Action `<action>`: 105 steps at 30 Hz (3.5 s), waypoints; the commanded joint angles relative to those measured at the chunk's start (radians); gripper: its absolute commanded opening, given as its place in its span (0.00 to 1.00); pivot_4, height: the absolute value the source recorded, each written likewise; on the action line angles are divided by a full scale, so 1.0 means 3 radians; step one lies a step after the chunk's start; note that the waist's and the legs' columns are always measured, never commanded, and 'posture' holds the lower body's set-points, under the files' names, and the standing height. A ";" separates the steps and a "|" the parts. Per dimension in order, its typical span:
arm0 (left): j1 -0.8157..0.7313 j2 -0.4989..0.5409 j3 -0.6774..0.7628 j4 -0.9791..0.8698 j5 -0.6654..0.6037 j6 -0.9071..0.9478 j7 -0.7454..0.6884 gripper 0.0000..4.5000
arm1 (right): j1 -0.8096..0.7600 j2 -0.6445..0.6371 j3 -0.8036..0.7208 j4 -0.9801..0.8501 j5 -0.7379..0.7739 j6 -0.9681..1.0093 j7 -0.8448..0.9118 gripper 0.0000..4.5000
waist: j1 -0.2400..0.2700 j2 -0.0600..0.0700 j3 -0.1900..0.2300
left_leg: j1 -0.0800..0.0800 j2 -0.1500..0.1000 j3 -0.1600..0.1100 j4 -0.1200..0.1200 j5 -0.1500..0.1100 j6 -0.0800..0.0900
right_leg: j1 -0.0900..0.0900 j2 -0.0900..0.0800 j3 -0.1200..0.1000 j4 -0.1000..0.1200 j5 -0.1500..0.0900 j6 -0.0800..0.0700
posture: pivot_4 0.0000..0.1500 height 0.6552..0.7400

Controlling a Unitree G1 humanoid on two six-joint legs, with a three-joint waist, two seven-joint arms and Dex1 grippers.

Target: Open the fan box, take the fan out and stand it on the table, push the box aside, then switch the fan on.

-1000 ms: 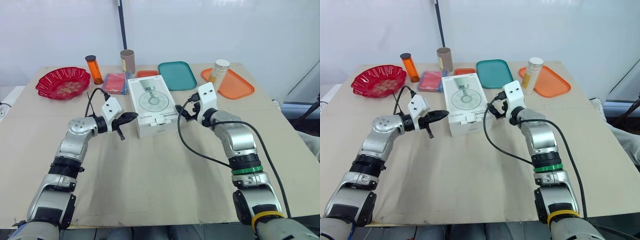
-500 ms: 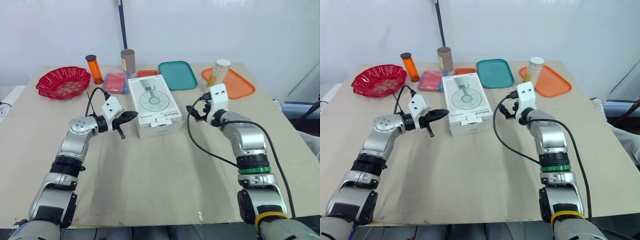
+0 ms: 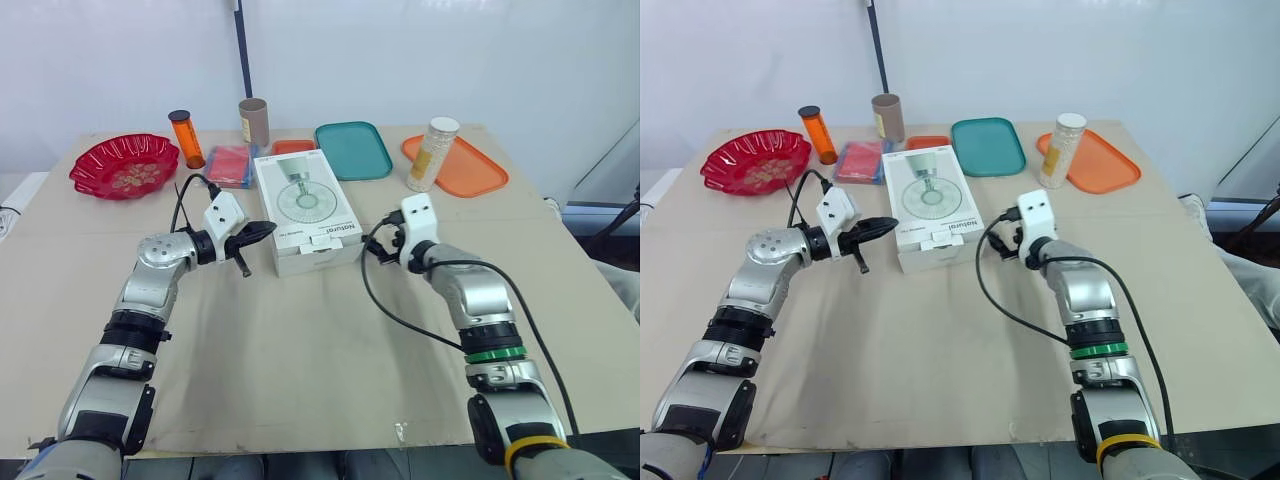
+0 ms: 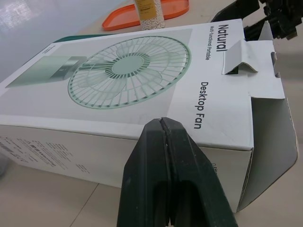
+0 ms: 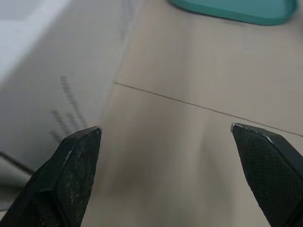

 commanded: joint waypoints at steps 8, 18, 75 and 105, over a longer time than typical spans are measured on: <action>-0.0118 0.0037 0.0006 0.0090 0.0052 -0.0050 -0.0019 0.00 | 0.0018 0.0007 0.0012 -0.0445 0.0087 0.0030 0.0155 1.00 | -0.0005 0.0001 0.0000 | 0.0000 0.0001 0.0000 0.0000 0.0000 0.0000 | -0.0001 0.0001 0.0000 0.0000 0.0000 0.0000 | 1.00 1.00; -0.0271 -0.0011 0.0014 0.0279 0.0080 -0.0160 -0.0005 0.00 | 0.0175 0.0022 0.0138 -0.0849 0.0138 0.0209 0.0291 1.00 | -0.0011 0.0001 0.0001 | 0.0000 0.0001 0.0000 -0.0001 0.0000 0.0000 | -0.0002 0.0002 0.0000 0.0000 0.0000 0.0000 | 1.00 1.00; -0.0144 0.0257 0.0058 0.0101 -0.0078 0.0111 -0.0379 0.00 | 0.0888 -0.0699 0.0832 -0.0846 -0.0804 -0.3414 0.0685 1.00 | -0.0002 -0.0001 0.0002 | 0.0003 0.0001 0.0001 0.0002 0.0001 0.0000 | 0.0002 0.0004 0.0004 -0.0002 0.0000 0.0001 | 1.00 1.00; 0.0029 0.0338 0.0492 -0.0272 -0.0264 0.0144 0.0115 0.00 | -0.0129 0.0072 0.0465 0.0411 -0.0563 -0.2873 0.0418 1.00 | -0.0022 -0.0001 0.0002 | 0.0000 0.0002 0.0000 0.0000 0.0001 0.0000 | -0.0006 0.0002 0.0001 0.0004 0.0000 -0.0001 | 1.00 1.00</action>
